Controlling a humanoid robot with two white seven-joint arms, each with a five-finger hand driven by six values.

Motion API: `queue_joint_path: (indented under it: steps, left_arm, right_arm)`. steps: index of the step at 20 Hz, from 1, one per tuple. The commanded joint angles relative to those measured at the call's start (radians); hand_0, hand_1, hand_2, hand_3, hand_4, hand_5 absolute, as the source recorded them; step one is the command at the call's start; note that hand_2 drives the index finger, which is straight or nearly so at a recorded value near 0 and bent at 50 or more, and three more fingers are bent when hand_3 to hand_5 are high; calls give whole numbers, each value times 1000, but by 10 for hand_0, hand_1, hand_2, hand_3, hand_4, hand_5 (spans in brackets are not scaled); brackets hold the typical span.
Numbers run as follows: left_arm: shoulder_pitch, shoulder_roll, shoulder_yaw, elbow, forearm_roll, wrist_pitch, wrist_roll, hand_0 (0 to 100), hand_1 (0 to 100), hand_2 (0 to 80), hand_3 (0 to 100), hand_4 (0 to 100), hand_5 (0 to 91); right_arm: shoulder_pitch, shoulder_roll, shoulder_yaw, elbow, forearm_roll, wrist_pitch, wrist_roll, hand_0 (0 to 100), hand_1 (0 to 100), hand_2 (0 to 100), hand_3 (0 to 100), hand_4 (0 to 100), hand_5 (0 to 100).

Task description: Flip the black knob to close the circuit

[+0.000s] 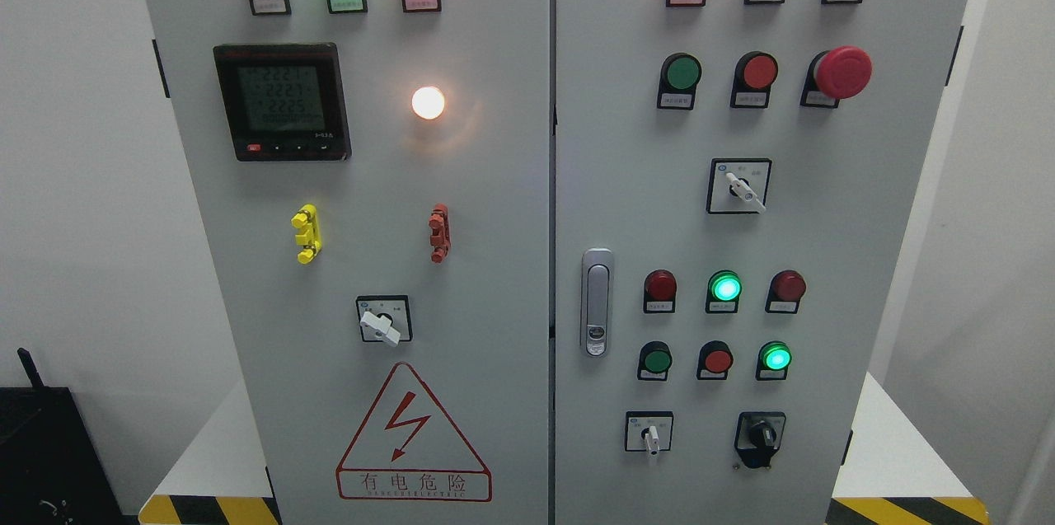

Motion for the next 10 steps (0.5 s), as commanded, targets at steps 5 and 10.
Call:
queue_joint_path:
  steps: [5, 10]
  left_arm:
    - [1, 0, 0, 1, 0, 1, 0, 120, 556, 0, 0, 0, 0]
    - [-1, 0, 0, 0, 0, 1, 0, 120, 556, 0, 0, 0, 0]
  right_arm:
    - [5, 28, -6, -7, -11, -3, 9, 0, 99, 0, 0, 0, 0]
    - [137, 20, 20, -483, -9, -10, 123, 0, 105, 0, 0, 0, 0]
